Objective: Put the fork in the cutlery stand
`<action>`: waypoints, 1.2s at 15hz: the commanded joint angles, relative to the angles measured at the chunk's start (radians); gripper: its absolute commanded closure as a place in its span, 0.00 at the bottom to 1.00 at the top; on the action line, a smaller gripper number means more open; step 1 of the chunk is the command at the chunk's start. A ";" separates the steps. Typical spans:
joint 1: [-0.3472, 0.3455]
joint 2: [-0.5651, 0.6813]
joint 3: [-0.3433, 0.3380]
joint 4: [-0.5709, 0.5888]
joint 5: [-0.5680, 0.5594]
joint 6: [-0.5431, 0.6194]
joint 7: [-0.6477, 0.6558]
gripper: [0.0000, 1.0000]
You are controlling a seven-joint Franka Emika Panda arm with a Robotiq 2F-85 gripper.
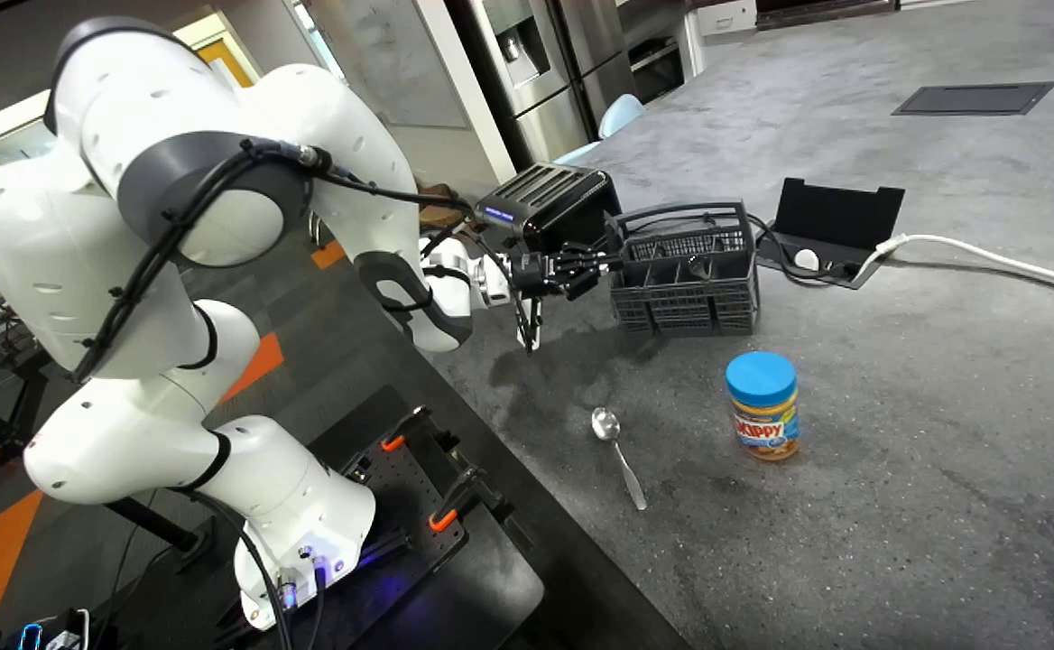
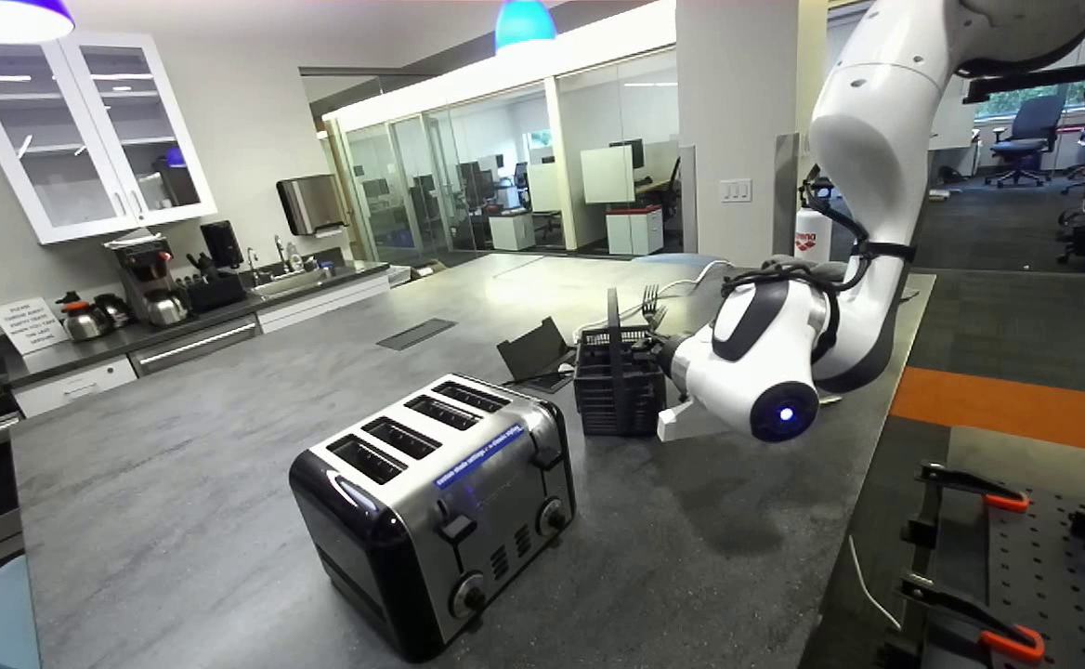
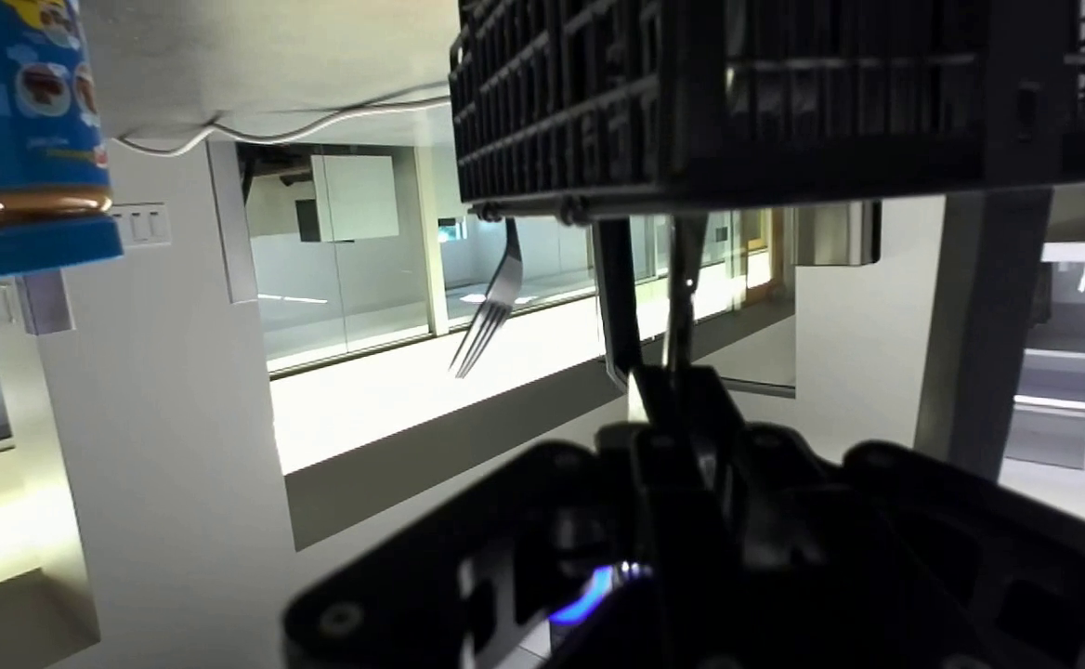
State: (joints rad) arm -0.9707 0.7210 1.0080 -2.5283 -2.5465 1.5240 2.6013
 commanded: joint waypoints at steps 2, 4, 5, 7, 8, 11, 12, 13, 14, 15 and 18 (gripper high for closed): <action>0.000 0.026 -0.002 -0.005 -0.018 -0.053 0.000 0.52; -0.017 0.019 0.021 -0.014 -0.021 -0.061 0.000 0.38; -0.030 0.013 0.038 -0.019 -0.024 -0.062 0.000 0.30; -0.060 -0.003 0.086 -0.033 -0.026 -0.069 0.000 0.15; -0.079 -0.008 0.114 -0.038 -0.025 -0.068 0.000 0.08; -0.137 -0.028 0.204 -0.041 0.026 -0.061 -0.001 0.00; -0.161 -0.030 0.237 -0.043 0.036 -0.059 -0.002 0.00; -0.182 -0.040 0.269 -0.045 0.049 -0.054 -0.003 0.00; -0.204 -0.050 0.306 -0.048 0.072 -0.055 -0.003 0.00; -0.226 -0.066 0.344 -0.048 0.101 -0.050 -0.001 0.00; -0.284 -0.140 0.444 -0.040 0.196 0.003 0.010 0.00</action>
State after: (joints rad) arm -1.1904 0.6973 1.3537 -2.5436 -2.4435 1.4809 2.5963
